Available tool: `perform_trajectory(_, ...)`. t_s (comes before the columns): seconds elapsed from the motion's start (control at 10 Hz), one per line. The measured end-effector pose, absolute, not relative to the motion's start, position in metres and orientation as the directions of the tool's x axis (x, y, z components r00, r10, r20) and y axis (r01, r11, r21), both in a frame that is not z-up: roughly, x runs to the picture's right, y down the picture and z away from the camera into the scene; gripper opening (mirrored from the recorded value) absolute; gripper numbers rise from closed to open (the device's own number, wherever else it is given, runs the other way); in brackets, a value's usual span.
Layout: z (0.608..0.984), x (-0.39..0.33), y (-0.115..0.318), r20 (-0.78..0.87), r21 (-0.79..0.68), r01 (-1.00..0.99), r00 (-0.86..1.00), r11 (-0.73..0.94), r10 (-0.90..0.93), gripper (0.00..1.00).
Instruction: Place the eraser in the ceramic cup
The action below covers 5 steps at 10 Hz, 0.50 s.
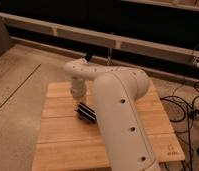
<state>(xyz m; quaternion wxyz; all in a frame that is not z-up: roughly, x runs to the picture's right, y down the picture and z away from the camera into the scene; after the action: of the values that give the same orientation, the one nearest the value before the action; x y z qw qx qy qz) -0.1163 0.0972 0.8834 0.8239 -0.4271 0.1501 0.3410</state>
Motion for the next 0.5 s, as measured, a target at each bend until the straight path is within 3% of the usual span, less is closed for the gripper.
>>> perform_trajectory(0.2, 0.88, -0.116, 0.067, -0.506, -0.567, -0.697, 0.715, 0.439, 0.482, 0.0)
perform_trajectory(0.5, 0.858, -0.095, -0.02, -0.416, -0.434, -0.733, 0.678, 0.524, 0.606, 0.0)
